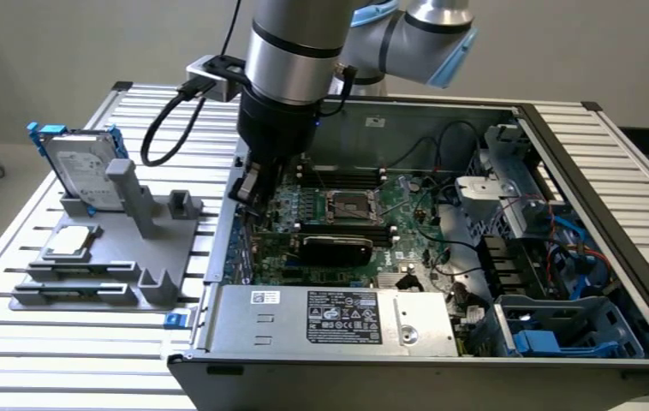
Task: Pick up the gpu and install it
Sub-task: 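Press down on the gpu until it lock into place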
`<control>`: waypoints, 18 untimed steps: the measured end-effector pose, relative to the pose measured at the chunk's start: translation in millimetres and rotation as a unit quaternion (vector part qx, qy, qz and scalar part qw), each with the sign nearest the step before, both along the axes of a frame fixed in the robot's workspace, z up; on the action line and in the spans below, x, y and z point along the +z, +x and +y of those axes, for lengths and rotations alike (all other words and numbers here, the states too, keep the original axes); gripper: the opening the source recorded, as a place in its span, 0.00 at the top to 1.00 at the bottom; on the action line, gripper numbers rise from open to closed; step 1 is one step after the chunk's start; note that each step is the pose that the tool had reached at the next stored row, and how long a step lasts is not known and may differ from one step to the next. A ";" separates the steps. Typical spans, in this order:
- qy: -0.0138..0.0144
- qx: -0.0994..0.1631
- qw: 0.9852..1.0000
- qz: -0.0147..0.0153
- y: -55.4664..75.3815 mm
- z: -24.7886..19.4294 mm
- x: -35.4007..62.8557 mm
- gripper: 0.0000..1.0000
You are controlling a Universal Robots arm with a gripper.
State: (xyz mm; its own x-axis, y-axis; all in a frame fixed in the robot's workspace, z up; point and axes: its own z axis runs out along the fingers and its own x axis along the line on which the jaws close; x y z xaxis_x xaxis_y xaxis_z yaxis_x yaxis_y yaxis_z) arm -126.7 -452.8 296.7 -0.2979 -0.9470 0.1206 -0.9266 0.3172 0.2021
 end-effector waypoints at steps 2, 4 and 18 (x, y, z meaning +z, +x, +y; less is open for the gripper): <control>0.000 0.000 1.000 0.000 -0.4 0.1 0.0 0.89; 0.000 0.000 1.000 0.000 -0.6 0.1 0.0 0.89; 0.000 0.000 1.000 0.000 -2.1 0.5 -0.9 0.89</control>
